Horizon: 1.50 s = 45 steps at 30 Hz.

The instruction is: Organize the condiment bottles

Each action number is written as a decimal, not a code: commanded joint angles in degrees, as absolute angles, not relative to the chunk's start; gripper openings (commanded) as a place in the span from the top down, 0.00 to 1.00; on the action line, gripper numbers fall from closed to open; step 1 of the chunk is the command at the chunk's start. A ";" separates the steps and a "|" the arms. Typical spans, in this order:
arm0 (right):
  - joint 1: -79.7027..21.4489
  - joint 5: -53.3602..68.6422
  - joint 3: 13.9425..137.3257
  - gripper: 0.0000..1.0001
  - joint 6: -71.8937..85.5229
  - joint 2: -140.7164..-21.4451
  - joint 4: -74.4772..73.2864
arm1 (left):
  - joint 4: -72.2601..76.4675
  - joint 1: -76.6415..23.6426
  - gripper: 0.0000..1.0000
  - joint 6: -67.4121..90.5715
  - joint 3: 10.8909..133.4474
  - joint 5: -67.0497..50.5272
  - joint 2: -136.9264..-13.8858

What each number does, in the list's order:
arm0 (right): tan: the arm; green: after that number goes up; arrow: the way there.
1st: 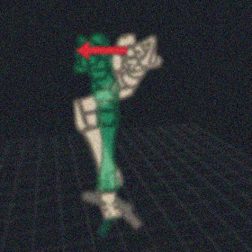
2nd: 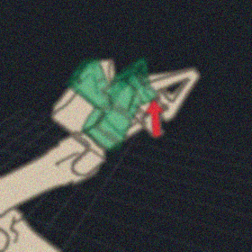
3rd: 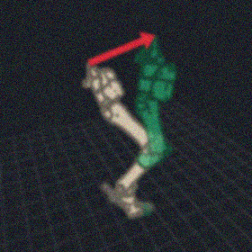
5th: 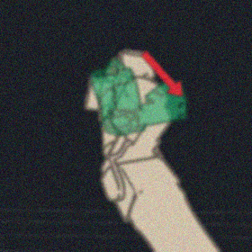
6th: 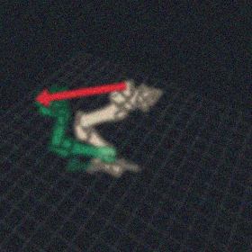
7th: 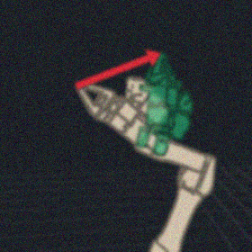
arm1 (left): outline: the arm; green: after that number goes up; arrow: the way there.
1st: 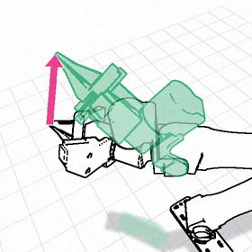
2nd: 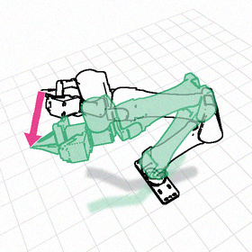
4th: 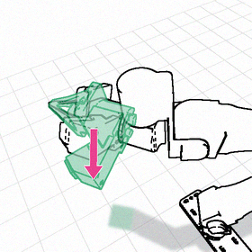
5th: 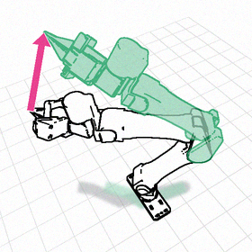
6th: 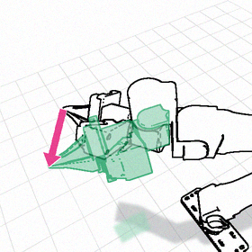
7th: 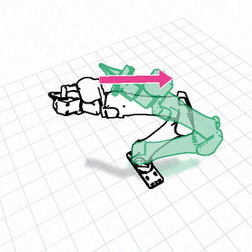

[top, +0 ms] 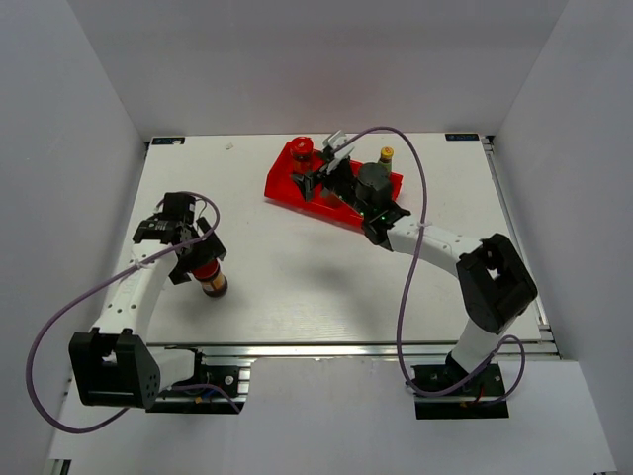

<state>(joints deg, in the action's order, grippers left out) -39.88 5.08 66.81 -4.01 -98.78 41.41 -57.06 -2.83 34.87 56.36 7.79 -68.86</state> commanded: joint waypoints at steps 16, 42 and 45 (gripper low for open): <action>-40.25 2.54 55.82 0.11 -3.51 -87.19 47.20 | -55.90 -2.64 0.49 31.82 57.48 5.19 -71.02; -40.17 -2.28 42.19 0.11 -10.28 -73.04 40.79 | -41.93 -7.55 0.79 33.58 92.80 -11.52 -91.84; -40.08 -3.60 41.66 0.11 -10.37 -72.07 40.26 | -42.62 -10.01 0.79 32.61 100.44 -9.94 -97.28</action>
<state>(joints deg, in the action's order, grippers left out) -40.14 -0.14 42.17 -9.54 -74.19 39.44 -47.97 -7.70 32.34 92.51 -8.51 -97.67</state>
